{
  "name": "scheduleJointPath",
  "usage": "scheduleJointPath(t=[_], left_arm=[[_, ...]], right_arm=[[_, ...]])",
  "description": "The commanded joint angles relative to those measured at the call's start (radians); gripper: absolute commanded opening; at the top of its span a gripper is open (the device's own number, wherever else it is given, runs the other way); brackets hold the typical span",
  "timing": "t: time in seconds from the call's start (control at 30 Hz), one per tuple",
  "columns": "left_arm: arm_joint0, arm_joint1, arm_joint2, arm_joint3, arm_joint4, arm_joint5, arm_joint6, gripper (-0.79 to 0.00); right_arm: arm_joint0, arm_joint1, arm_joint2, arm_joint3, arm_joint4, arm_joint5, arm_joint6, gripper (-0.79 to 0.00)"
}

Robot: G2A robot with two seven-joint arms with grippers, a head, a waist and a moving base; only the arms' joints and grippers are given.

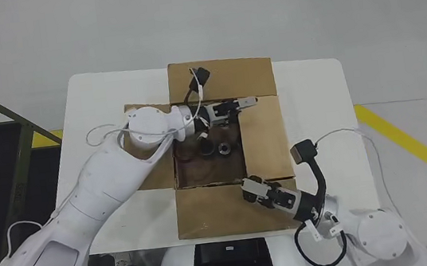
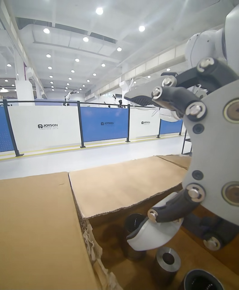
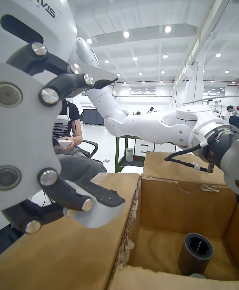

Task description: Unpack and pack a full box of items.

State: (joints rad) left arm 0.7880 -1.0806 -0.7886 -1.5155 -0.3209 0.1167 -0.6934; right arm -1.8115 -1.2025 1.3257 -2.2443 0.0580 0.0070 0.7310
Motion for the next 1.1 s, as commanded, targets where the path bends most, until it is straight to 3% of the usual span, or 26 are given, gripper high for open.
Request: scheduleJointPath(t=[0.0,0.37,0.77,1.07], left_arm=[[-0.003,-0.008,0.013,0.013,0.003,-0.004,0.014,0.000],[-0.030,-0.052,0.052,0.077,-0.008,-0.045,0.045,0.000],[-0.018,-0.067,0.004,0.009,-0.091,-0.084,-0.002,0.000],[-0.011,-0.084,0.003,-0.029,-0.121,-0.079,-0.001,0.000]], right_arm=[[-0.013,0.002,0.007,-0.007,0.000,-0.002,-0.006,0.000],[-0.075,0.016,0.028,-0.046,-0.015,-0.005,-0.022,0.000],[-0.113,0.029,-0.011,-0.054,-0.073,0.010,-0.012,0.000],[-0.128,0.030,-0.020,-0.020,-0.064,-0.024,-0.137,0.000]])
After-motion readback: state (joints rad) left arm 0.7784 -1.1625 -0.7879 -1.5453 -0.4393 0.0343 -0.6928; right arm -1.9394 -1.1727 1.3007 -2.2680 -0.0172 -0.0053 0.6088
